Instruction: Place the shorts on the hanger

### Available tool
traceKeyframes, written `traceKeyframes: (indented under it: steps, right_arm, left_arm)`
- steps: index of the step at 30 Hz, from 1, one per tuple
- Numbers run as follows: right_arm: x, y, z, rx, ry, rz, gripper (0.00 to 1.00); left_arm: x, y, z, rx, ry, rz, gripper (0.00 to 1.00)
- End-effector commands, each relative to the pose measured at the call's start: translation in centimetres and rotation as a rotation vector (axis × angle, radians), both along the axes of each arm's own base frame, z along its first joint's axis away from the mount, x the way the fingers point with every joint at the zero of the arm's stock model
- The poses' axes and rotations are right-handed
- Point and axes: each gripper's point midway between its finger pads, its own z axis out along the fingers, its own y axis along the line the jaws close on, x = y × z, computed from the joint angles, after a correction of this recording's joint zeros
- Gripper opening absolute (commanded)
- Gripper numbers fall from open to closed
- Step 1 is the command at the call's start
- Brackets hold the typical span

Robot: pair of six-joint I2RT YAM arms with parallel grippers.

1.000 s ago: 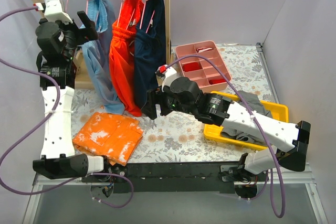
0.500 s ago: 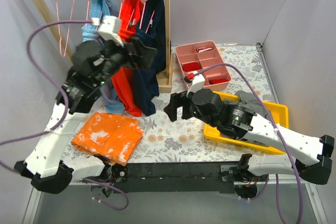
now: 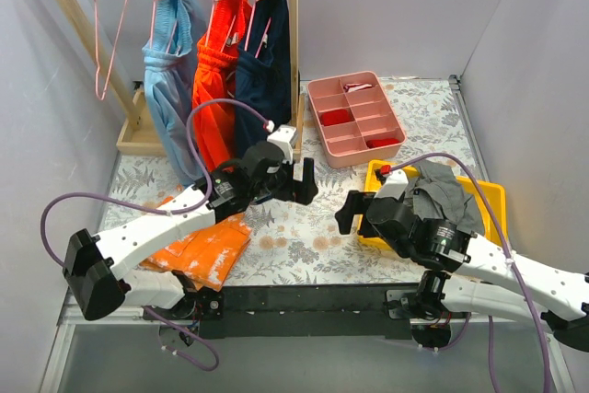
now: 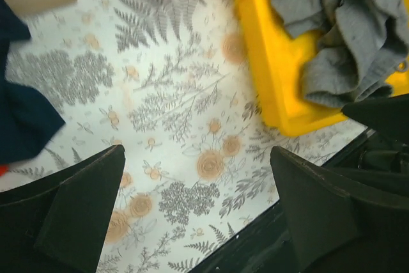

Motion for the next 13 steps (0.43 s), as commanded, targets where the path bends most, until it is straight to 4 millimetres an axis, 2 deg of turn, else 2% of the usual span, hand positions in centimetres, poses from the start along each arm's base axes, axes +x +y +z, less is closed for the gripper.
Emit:
traceKeyframes:
  steps: [1,4,7,13]
  right_arm:
    - [0.6,-1.1,-0.1,0.061,-0.008,-0.102,0.98]
    - [0.7,-1.0,-1.0,0.033,0.002,-0.109,0.98]
    - [0.9,-0.6,-2.0,0.015,0.011,-0.111,0.98]
    - [1.6,0.6,-1.9,0.008,-0.009,-0.099,0.99]
  left_arm:
    - [-1.2,-0.4,-0.6,-0.127,0.037,0.007,0.98]
    - [-1.3,0.2,-2.0,-0.091,0.035,0.016,0.98]
    - [-1.1,0.6,-2.4,-0.059,0.029,0.024,0.98]
    - [-0.8,0.4,-2.5,-0.038,0.009,0.011,0.98]
